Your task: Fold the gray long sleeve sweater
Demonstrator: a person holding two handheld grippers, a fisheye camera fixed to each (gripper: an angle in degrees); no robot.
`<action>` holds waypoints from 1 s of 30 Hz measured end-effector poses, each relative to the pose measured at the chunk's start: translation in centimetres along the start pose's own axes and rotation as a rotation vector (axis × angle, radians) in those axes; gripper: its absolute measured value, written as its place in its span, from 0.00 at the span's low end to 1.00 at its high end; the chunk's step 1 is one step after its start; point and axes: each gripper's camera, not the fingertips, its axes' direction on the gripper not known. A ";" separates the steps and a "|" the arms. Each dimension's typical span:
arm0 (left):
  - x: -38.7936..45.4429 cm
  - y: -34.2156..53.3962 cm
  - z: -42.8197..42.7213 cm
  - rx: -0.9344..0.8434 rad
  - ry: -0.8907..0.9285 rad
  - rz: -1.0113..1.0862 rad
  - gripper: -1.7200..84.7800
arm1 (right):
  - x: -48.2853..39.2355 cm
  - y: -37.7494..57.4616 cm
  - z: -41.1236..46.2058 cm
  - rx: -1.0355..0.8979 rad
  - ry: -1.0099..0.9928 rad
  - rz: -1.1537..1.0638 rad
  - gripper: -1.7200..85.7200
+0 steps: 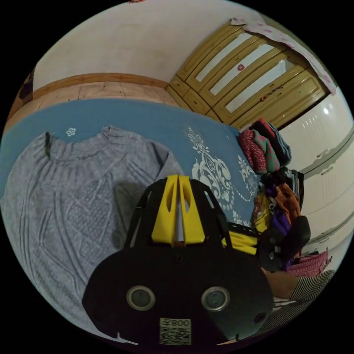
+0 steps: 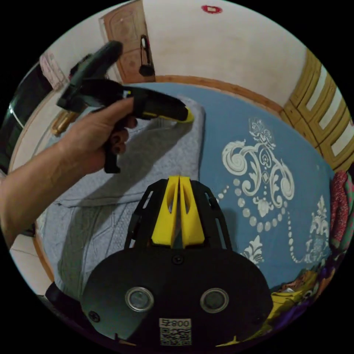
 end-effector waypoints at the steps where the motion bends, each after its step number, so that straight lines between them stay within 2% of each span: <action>1: -0.3 -0.6 0.6 -0.025 -0.002 -0.002 0.02 | 1.0 0.3 -0.3 0.029 -0.042 0.034 0.02; 2: -0.8 -1.4 1.7 -0.083 -0.032 -0.010 0.02 | 1.9 0.3 -0.4 0.030 -0.065 0.059 0.02; 5: -1.6 -2.4 0.4 -0.065 -0.033 0.016 0.02 | 2.9 0.3 -1.2 0.045 -0.067 0.100 0.02; 8: -3.3 -2.7 -3.4 0.004 0.013 0.015 0.03 | 2.7 0.3 -2.5 0.101 -0.027 0.084 0.02; 10: -5.0 -2.0 -6.6 0.057 0.051 -0.014 0.03 | 2.8 0.0 -1.6 0.057 0.003 0.087 0.02; 11: -6.3 -0.9 -9.4 0.100 0.093 -0.033 0.03 | 3.2 -0.1 -0.7 0.007 -0.012 0.092 0.02; 14: -10.7 4.8 -18.5 0.213 0.180 -0.061 0.04 | 3.4 0.5 -1.9 0.058 -0.021 0.106 0.02; 16: -14.8 10.1 -25.3 0.284 0.167 -0.099 0.06 | 3.2 1.1 -2.6 0.078 -0.035 0.098 0.02; 19: -24.4 20.8 -38.0 0.417 0.045 -0.298 0.09 | 2.8 2.8 -3.5 0.084 -0.063 0.080 0.02; 21: -32.4 30.0 -47.8 0.538 -0.086 -0.546 0.11 | 2.4 3.7 -4.0 0.083 -0.094 0.066 0.02; 24: -39.8 38.8 -56.7 0.646 -0.193 -0.806 0.13 | 1.3 4.3 -5.1 0.088 -0.099 0.035 0.02; 27: -44.8 42.5 -61.0 0.788 -0.102 -0.929 0.14 | -0.1 3.6 -5.8 0.071 -0.101 -0.011 0.02; 30: -48.0 41.4 -62.6 0.811 -0.086 -0.965 0.15 | -1.7 2.5 -6.1 0.045 -0.086 -0.062 0.02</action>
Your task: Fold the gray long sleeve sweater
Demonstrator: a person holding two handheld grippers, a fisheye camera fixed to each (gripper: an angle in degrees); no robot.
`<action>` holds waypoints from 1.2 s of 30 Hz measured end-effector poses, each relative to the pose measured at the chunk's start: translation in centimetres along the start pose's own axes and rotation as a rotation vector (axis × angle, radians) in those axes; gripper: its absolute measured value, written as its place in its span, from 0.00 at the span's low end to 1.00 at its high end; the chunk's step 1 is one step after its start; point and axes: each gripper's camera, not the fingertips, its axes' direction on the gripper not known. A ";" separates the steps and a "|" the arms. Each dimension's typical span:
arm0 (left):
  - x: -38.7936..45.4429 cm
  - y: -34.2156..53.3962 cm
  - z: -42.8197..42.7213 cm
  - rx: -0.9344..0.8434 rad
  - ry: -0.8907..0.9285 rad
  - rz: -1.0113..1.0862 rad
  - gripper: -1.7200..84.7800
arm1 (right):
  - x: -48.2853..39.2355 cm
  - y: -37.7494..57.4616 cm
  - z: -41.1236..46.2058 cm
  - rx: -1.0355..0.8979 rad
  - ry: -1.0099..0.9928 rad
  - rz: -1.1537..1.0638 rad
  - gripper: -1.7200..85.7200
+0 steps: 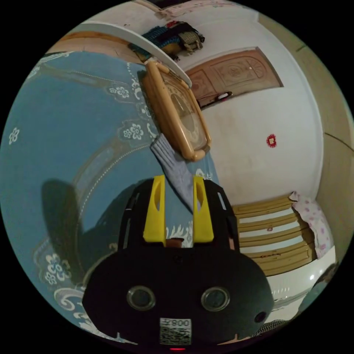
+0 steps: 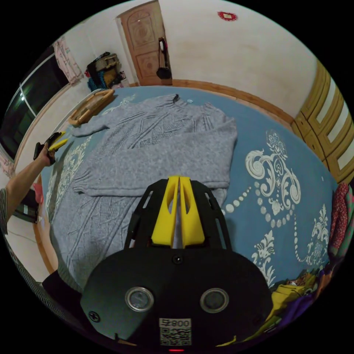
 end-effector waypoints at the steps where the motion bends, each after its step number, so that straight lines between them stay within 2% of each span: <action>1: 0.1 -0.5 0.4 -0.004 -0.016 0.001 0.15 | -0.5 -0.3 0.0 -0.010 0.005 -0.014 0.02; 11: 2.4 -2.2 3.5 -0.057 -0.132 -0.010 0.07 | -0.9 -0.5 0.2 -0.095 0.025 -0.032 0.02; 16: 7.8 3.9 0.9 -0.033 0.010 0.132 0.06 | 0.6 -0.1 -1.3 -0.075 0.009 0.002 0.02; 19: 15.1 9.7 0.4 -0.062 0.131 0.302 0.05 | 2.3 0.0 -2.9 -0.065 -0.041 0.040 0.02; 22: 25.2 17.4 1.7 -0.132 0.263 0.529 0.05 | 4.8 0.2 -5.7 -0.008 -0.163 0.107 0.03; 24: 33.8 25.9 4.2 -0.247 0.365 0.734 0.05 | 6.4 0.2 -7.7 0.034 -0.255 0.150 0.03; 25: 35.8 28.3 5.0 -0.279 0.380 0.789 0.05 | 7.6 0.3 -9.2 0.071 -0.323 0.183 0.04; 27: 42.1 39.1 8.1 -0.397 0.378 0.991 0.05 | 9.7 0.6 -11.4 0.131 -0.447 0.235 0.05; 29: 44.7 47.3 10.6 -0.483 0.343 1.120 0.05 | 12.6 1.6 -13.7 0.208 -0.611 0.303 0.08; 31: 45.5 54.7 12.9 -0.547 0.302 1.207 0.05 | 14.6 2.5 -14.5 0.222 -0.680 0.354 0.11; 33: 45.2 62.4 15.1 -0.627 0.270 1.248 0.05 | 16.2 3.4 -14.4 0.193 -0.729 0.401 0.12; 36: 44.7 69.6 16.3 -0.666 0.208 1.304 0.05 | 18.3 4.4 -13.4 0.152 -0.826 0.467 0.14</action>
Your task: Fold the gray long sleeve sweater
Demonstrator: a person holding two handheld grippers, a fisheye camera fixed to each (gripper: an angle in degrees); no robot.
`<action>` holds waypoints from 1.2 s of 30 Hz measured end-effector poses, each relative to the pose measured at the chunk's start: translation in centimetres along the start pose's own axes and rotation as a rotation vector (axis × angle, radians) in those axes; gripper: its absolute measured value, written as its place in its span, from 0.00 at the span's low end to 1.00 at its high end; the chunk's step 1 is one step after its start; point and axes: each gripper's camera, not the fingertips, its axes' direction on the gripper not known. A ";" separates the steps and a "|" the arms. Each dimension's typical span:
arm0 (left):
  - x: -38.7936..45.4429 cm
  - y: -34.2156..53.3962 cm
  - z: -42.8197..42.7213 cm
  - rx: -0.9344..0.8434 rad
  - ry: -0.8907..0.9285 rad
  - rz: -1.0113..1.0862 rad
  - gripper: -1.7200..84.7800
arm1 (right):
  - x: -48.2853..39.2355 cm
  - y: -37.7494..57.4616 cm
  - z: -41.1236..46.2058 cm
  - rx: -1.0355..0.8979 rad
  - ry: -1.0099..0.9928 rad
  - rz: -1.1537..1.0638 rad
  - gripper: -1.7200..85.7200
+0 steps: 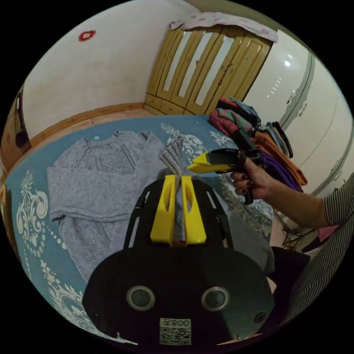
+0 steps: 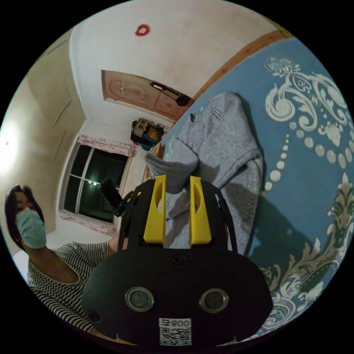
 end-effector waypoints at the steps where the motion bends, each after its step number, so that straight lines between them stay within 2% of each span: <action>1: 1.0 0.1 0.8 -0.014 -0.015 0.009 0.05 | 0.4 -0.1 -0.3 0.001 -0.029 0.015 0.14; 9: 12.4 1.2 8.4 -0.103 -0.192 0.141 0.06 | -0.5 -1.0 -1.5 0.003 -0.061 0.012 0.16; 12: 16.0 1.8 10.4 -0.117 -0.243 0.190 0.06 | -1.7 -0.4 -2.9 0.030 -0.015 -0.033 0.16; 18: 22.3 5.0 13.4 -0.174 -0.227 0.231 0.09 | -1.4 1.6 -2.9 -0.051 0.045 -0.037 0.14; 21: 22.8 6.3 13.4 -0.176 -0.219 0.188 0.10 | -0.6 3.3 -2.8 -0.070 0.096 -0.011 0.14; 29: 18.3 4.2 16.6 -0.201 -0.138 -0.025 0.10 | -4.1 4.3 3.6 -0.263 0.486 -0.174 0.14; 31: 17.6 3.8 18.6 -0.246 -0.135 -0.049 0.09 | -4.4 4.6 5.2 -0.296 0.535 -0.191 0.12; 36: 17.7 2.8 18.1 -0.218 -0.129 -0.084 0.07 | -6.0 6.0 6.4 -0.342 0.588 -0.237 0.07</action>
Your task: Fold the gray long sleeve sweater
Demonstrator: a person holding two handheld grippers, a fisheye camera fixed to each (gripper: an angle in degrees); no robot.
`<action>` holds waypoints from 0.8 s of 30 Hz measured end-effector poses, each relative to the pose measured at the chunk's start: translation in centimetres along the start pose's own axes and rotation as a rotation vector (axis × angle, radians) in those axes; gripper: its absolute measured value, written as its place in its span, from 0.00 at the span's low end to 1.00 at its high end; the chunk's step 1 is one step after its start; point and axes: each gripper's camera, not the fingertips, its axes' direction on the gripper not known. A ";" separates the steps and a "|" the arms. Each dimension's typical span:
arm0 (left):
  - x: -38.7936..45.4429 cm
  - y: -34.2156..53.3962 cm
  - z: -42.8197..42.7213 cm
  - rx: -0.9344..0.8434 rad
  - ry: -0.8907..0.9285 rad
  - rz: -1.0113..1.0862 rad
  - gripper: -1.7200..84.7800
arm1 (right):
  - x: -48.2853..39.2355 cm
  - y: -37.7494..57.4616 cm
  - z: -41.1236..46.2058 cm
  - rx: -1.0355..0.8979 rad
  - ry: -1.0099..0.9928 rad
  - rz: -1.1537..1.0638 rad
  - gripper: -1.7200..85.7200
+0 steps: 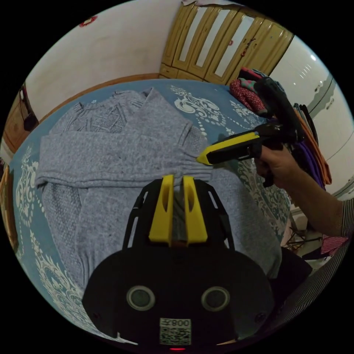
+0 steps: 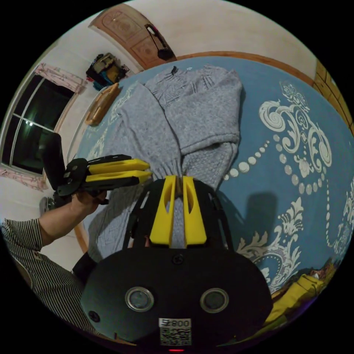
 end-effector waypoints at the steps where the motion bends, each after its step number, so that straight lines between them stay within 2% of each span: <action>1: 0.1 0.0 -0.3 0.005 0.003 0.004 0.07 | -0.4 0.4 -0.5 0.007 -0.009 -0.007 0.06; 4: 0.5 0.1 -2.5 0.038 0.018 0.018 0.07 | -1.8 2.0 -3.0 0.054 -0.033 -0.039 0.05; 8: -0.5 2.0 -5.7 0.044 -0.087 0.005 0.09 | -1.9 4.4 -3.4 0.050 -0.010 -0.012 0.05; 14: -8.4 5.5 -9.7 -0.041 -0.249 -0.202 0.11 | -2.0 5.7 -1.8 0.021 -0.046 0.033 0.04; 17: -11.7 5.4 -11.0 -0.042 -0.190 -0.252 0.09 | -2.6 6.3 -2.3 0.015 -0.063 0.033 0.04; 21: -12.6 3.0 -13.7 -0.031 -0.263 -0.247 0.08 | -3.6 7.6 -4.2 0.054 -0.057 0.026 0.04; 24: -13.2 1.7 -15.0 -0.046 -0.255 -0.247 0.09 | -3.3 8.1 -3.0 -0.001 -0.040 0.042 0.05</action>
